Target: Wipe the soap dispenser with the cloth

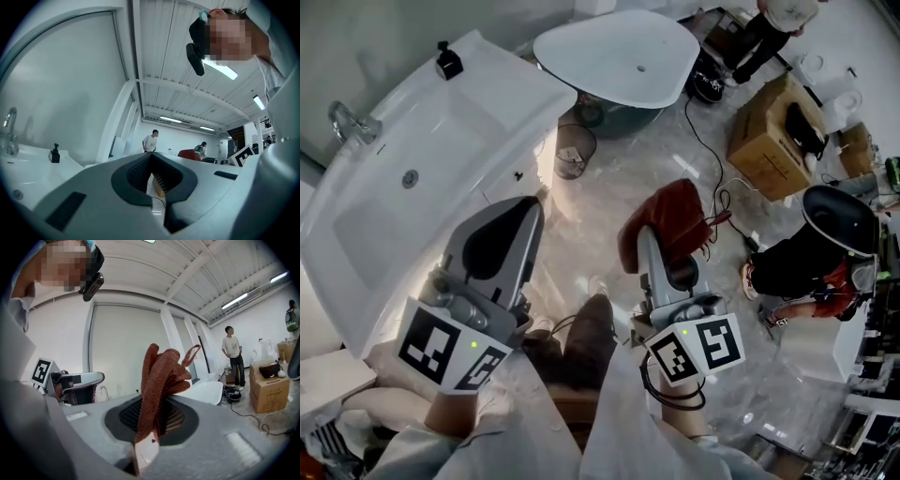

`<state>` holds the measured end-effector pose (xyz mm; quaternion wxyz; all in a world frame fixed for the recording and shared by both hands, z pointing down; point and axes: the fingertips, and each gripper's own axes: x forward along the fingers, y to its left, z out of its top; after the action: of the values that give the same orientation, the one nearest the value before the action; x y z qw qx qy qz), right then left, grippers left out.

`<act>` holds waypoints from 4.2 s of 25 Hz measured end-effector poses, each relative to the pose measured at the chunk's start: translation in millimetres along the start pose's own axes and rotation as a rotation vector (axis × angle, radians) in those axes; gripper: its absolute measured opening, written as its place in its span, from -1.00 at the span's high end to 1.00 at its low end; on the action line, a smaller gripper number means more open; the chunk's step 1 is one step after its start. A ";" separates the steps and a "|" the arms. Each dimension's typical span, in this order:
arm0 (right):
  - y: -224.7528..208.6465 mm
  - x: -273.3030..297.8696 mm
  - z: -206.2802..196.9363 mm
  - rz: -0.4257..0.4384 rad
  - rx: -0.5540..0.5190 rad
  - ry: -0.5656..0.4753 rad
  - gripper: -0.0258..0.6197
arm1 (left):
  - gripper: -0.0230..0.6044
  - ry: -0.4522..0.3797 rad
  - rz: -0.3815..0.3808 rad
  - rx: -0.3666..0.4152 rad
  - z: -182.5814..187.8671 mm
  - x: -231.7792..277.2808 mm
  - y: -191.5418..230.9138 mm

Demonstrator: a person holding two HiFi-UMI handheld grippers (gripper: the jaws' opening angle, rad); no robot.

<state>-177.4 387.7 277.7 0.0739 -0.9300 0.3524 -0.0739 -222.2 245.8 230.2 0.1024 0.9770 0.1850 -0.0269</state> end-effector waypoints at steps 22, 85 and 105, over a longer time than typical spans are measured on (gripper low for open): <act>-148.5 78.2 61.8 0.239 -0.036 0.015 0.75 | 0.92 -0.057 0.233 0.018 4.1 155.5 -26.7; 87.1 516.4 30.4 0.758 -0.273 0.151 0.75 | 0.92 -0.145 0.716 0.027 60.2 122.9 358.3; 128.7 632.5 -17.2 0.785 -0.485 0.217 0.75 | 0.92 -0.176 0.866 -0.024 56.7 95.8 401.9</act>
<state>204.9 -130.6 324.1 -0.1606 -0.7040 0.6899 -0.0527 13.5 -98.0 242.5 0.1311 0.9572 -0.2504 -0.0626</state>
